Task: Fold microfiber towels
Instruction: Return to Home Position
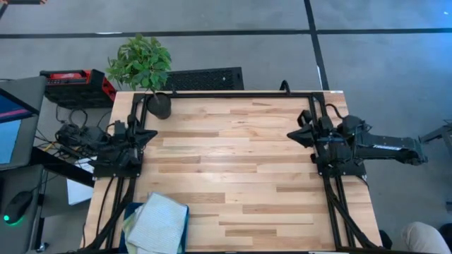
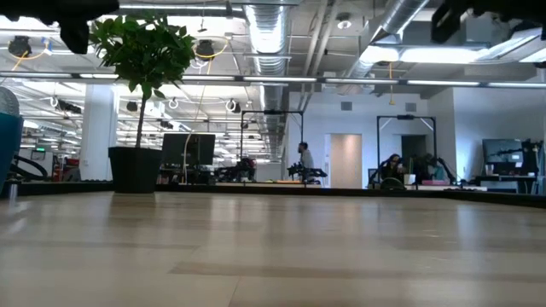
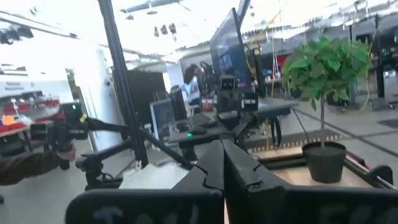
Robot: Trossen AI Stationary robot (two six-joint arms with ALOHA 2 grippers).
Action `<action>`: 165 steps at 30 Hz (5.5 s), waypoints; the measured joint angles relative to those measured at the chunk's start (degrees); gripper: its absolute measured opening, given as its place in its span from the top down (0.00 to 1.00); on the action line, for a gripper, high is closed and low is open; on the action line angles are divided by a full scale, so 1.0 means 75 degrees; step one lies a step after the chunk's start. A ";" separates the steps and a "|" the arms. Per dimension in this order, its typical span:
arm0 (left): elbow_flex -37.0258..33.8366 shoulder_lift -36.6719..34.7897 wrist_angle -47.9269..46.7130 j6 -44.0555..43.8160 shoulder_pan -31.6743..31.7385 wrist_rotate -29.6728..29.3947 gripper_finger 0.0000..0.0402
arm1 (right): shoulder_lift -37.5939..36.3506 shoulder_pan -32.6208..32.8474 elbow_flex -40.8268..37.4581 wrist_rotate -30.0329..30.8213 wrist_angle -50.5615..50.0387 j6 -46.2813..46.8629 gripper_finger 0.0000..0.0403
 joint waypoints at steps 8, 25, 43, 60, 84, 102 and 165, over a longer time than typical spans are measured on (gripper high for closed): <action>-0.0331 -0.0090 -0.0039 0.0322 0.0000 -0.0199 1.00 | -0.0424 -0.0012 -0.1163 0.0000 0.1324 0.0018 0.98; -0.1328 -0.0081 0.0044 0.0050 0.0000 -0.0372 1.00 | -0.0555 -0.0269 -0.3089 -0.0022 0.3822 0.0087 0.97; -0.2399 -0.0070 0.0361 -0.0736 0.0000 -0.0831 1.00 | -0.0546 -0.0441 -0.3092 -0.0766 0.1631 -0.0514 0.97; -0.2361 -0.0061 0.0007 -0.2101 0.0000 -0.0993 1.00 | -0.0546 -0.0463 -0.3095 -0.0592 0.0903 -0.0467 0.97; -0.2379 -0.0061 -0.0027 -0.1529 -0.0001 -0.0968 1.00 | -0.0546 -0.0463 -0.3098 -0.0595 0.0884 -0.0464 0.97; -0.2382 -0.0061 -0.0033 -0.1528 0.0000 -0.0965 1.00 | -0.0546 -0.0463 -0.3101 -0.0595 0.0882 -0.0464 0.97; -0.2388 -0.0061 -0.0034 -0.1528 -0.0003 -0.0965 1.00 | -0.0544 -0.0463 -0.3101 -0.0597 0.0882 -0.0461 0.97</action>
